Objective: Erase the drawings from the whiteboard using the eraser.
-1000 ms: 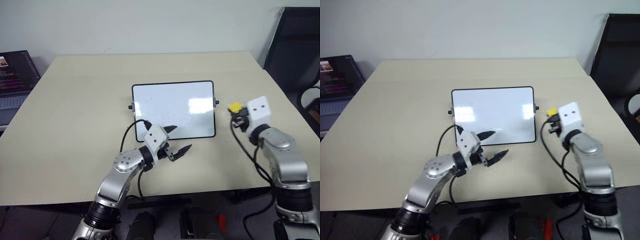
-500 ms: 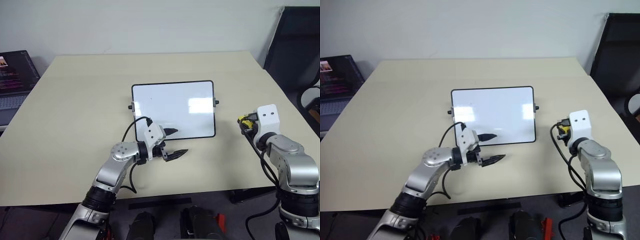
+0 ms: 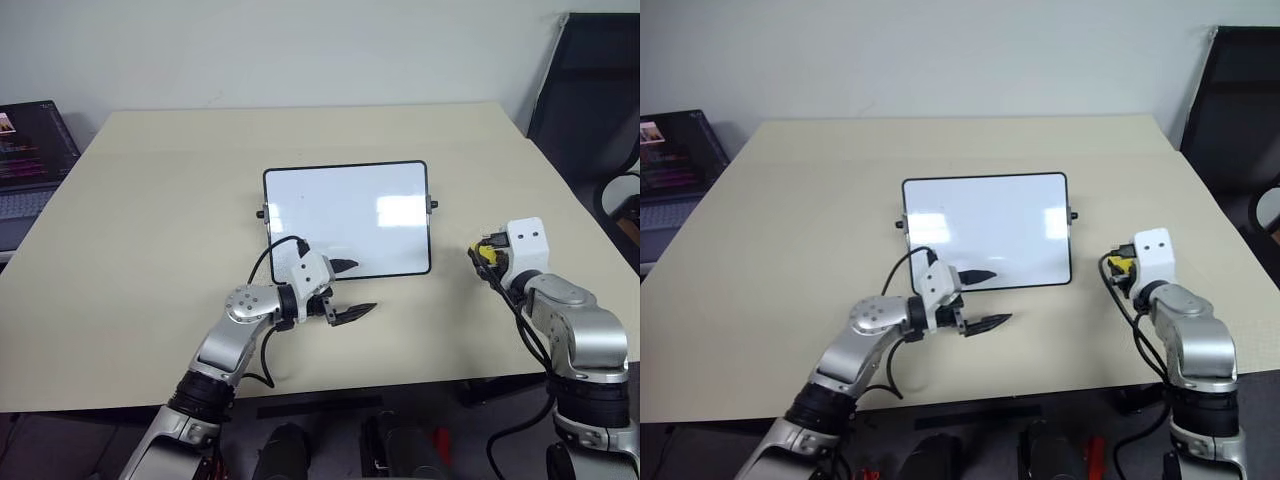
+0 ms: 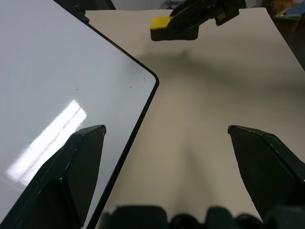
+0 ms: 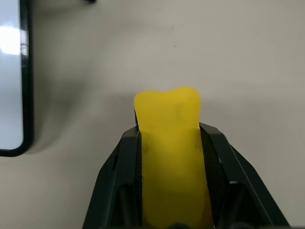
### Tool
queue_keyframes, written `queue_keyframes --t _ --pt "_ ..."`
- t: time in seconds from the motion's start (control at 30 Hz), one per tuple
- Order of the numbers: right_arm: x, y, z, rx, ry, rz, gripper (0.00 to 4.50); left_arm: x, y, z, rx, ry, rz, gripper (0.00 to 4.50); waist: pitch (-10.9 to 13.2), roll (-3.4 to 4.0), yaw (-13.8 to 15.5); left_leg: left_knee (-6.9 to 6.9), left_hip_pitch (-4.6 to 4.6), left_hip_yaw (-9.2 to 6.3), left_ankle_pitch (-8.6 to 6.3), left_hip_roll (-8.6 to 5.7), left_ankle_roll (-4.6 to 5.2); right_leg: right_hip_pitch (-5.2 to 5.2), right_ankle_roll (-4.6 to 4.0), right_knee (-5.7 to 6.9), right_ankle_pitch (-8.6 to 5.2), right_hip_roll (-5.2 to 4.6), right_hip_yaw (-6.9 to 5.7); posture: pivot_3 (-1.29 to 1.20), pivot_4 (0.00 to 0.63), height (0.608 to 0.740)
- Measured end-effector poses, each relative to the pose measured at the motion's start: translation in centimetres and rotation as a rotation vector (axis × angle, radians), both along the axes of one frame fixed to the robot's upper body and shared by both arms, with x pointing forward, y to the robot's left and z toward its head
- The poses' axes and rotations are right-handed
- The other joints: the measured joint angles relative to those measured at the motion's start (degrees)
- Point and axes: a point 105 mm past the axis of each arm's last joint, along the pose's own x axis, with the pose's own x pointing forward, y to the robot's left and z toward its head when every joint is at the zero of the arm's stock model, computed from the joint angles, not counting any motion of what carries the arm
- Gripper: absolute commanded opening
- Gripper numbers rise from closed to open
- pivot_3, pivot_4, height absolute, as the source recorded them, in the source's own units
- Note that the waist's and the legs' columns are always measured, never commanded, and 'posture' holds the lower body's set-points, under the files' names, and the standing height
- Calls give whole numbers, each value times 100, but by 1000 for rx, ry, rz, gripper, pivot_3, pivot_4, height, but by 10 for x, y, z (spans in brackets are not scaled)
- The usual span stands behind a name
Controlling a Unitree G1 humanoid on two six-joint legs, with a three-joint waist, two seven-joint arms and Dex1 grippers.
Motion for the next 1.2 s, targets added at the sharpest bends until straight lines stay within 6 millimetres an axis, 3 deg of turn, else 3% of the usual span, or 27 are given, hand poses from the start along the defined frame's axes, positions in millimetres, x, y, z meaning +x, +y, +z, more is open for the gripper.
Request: queue_keyframes --t 0.17,0.53,0.87,1.2 --pt "6 -5 -11 7 9 -8 1249 1 -2 3 3 -14 -4 4500 0 1 -6 -2 1 0 0 1 0 0 1 0 1 1 0 0 150 740" --pt "15 -1 -11 6 -6 10 1249 1 -2 3 5 -11 -10 4500 0 1 -1 -2 1 0 0 0 0 0 3 1 2 1 1 0 150 740" --pt "16 -3 -16 -3 9 -2 4474 0 -2 2 8 -9 -18 4500 1 1 -2 -1 1 1 0 1 0 0 3 1 2 1 1 0 150 740" --pt "11 -3 -10 6 1 -18 4474 -1 -9 6 -33 -3 15 4500 1 1 1 -1 0 0 0 1 0 0 5 2 3 1 3 0 150 740"
